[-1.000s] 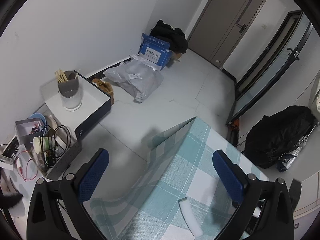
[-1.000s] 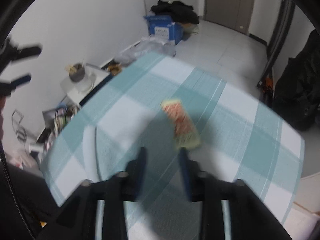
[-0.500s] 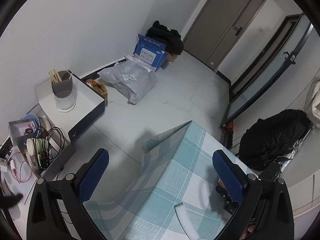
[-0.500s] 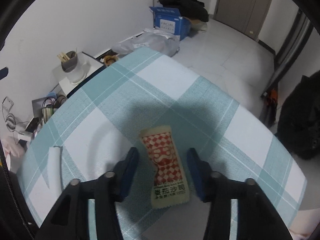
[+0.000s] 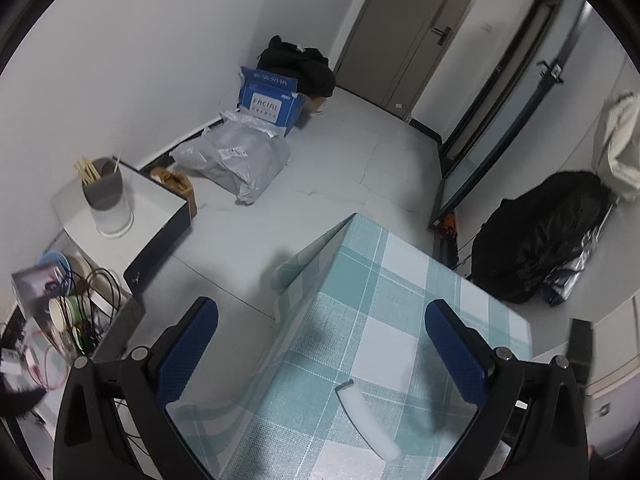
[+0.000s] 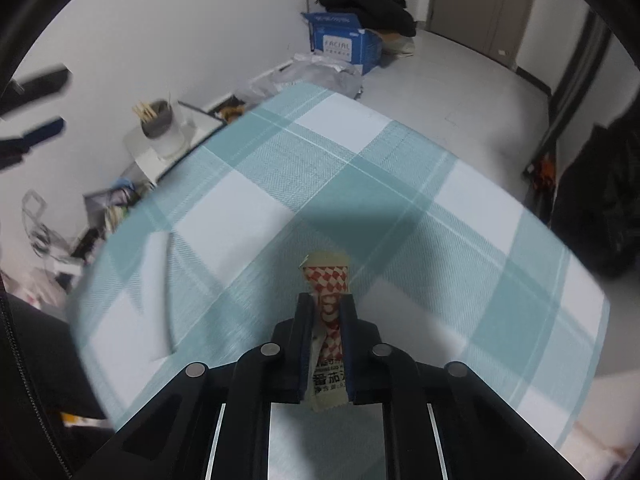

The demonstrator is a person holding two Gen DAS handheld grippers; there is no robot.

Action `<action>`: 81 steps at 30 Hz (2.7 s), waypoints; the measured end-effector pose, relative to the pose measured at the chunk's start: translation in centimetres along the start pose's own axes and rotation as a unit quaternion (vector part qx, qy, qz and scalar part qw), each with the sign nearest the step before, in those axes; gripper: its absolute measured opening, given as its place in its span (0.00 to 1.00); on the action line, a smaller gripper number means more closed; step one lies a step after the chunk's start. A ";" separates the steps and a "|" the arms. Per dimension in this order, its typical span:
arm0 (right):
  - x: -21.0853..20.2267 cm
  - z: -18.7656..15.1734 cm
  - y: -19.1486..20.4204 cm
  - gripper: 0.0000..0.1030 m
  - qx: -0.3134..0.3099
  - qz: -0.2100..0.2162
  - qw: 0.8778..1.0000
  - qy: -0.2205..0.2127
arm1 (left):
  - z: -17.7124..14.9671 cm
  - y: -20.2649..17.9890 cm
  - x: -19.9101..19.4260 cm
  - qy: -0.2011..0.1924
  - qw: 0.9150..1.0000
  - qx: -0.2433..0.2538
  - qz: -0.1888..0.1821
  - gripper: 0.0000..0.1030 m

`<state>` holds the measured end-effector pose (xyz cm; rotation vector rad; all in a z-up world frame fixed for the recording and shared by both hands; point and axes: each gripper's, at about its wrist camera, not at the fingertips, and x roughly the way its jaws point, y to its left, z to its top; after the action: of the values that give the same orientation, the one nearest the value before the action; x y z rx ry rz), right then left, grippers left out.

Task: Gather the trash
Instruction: 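Grasp the white foam strip with the left tool while the right tool holds the wrapper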

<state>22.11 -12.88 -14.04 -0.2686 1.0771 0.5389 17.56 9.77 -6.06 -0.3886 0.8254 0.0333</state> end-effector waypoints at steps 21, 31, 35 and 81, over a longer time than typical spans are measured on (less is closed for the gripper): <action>-5.7 -4.9 -1.4 0.11 0.044 0.020 0.998 -0.045 | -6.7 -4.0 6.3 0.178 0.978 0.099 0.052 0.97; -6.8 -4.7 -2.2 0.11 0.057 0.046 0.995 -0.063 | -8.2 -5.1 7.9 0.208 0.960 0.148 0.111 0.78; -6.5 -4.9 -2.2 0.11 0.057 0.049 0.996 -0.056 | -8.6 -5.3 7.7 0.196 0.961 0.159 0.114 0.72; -10.9 -6.3 -6.5 0.11 0.200 0.047 0.972 -0.111 | -8.0 -8.5 4.0 0.184 0.961 0.200 -0.049 0.01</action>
<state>16.85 -24.33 -7.54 0.1937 0.9585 0.4123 16.12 -1.41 -11.12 -0.0487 1.1514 -0.3026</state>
